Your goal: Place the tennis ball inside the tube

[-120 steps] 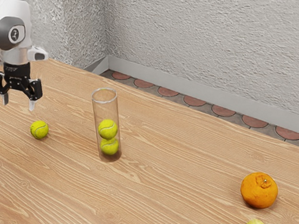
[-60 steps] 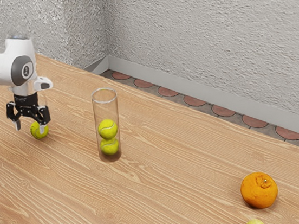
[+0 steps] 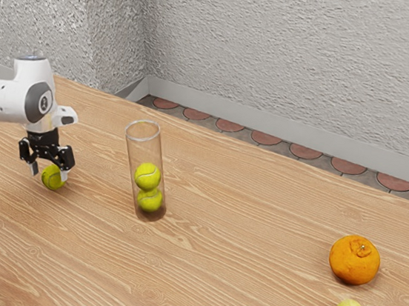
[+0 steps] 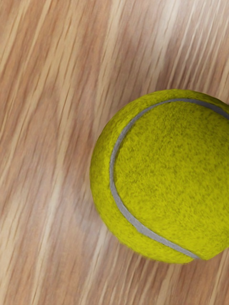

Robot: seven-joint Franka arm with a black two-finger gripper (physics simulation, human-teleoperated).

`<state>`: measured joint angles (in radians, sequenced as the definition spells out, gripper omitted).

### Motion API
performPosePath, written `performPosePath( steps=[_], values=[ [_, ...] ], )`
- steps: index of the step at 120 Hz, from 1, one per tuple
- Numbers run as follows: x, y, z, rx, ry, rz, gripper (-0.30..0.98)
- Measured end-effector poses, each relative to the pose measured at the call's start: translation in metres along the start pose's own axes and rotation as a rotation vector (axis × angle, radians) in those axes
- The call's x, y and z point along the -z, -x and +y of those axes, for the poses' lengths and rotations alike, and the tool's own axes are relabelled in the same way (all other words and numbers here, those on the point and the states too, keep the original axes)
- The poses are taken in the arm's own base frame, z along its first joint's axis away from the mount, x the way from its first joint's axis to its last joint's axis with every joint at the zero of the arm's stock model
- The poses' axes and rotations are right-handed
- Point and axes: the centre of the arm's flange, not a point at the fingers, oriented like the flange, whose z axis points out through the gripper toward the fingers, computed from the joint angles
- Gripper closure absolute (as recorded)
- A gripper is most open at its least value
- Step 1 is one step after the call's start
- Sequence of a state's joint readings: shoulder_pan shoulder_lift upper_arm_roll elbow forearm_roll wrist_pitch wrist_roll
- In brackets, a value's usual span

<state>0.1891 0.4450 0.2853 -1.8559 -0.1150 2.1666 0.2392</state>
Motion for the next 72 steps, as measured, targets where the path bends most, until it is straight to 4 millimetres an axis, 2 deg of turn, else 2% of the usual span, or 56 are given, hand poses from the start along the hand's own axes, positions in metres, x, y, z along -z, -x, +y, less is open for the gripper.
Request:
performPosePath(
  steps=[21, 44, 72],
  values=[
    [-0.004, 0.000, -0.009, -0.010, 0.008, 0.001, 0.00],
    [-0.011, -0.011, -0.013, -0.031, 0.013, 0.005, 0.00],
    [-0.019, -0.025, -0.009, -0.065, 0.021, 0.012, 0.00]
  ],
)
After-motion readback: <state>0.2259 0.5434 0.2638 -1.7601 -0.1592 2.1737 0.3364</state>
